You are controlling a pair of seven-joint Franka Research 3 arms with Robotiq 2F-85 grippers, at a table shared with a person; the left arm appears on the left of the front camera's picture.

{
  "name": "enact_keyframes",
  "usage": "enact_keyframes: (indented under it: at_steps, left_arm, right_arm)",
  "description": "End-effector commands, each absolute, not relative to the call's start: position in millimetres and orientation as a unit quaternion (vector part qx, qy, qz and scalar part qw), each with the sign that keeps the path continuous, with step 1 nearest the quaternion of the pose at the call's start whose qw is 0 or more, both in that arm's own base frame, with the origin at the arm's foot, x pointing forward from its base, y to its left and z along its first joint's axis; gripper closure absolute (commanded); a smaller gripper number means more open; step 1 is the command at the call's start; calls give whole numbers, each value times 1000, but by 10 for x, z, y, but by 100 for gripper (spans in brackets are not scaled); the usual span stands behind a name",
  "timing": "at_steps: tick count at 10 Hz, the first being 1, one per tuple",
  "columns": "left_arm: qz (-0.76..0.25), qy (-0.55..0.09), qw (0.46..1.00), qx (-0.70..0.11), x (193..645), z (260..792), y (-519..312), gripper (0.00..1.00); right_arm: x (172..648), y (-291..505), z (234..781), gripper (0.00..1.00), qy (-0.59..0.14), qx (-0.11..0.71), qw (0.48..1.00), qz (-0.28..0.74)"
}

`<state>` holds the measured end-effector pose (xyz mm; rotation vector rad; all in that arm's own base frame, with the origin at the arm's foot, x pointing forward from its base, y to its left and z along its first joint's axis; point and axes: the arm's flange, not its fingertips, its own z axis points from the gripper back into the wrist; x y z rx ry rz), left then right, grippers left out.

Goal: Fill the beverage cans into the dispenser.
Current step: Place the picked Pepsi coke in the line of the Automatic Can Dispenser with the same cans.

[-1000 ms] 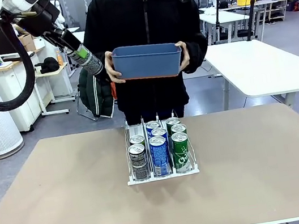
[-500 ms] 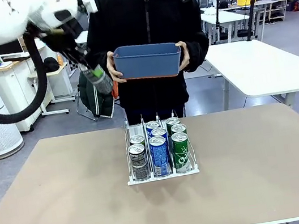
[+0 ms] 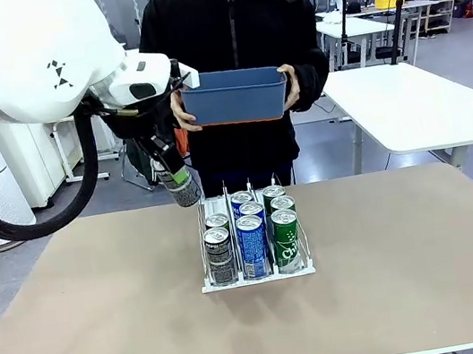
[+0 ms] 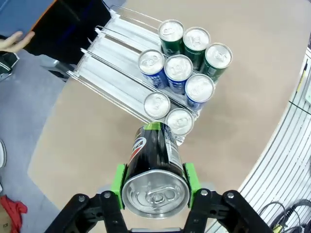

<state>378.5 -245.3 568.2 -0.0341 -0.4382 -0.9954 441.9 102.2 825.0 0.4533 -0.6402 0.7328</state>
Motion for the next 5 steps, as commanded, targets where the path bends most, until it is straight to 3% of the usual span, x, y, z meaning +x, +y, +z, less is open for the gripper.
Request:
enact_keyframes:
  at_steps: [1, 5]
  left_arm:
    - [-466, -216, 858, -14, 3826, 5723, -2410, 42]
    - [-466, -216, 858, -14, 3826, 5723, -2410, 42]
  right_arm:
    - [4410, 1017, 8247, 0, -305, 219, 858, 351]
    - [4410, 1017, 8247, 0, -305, 219, 858, 351]
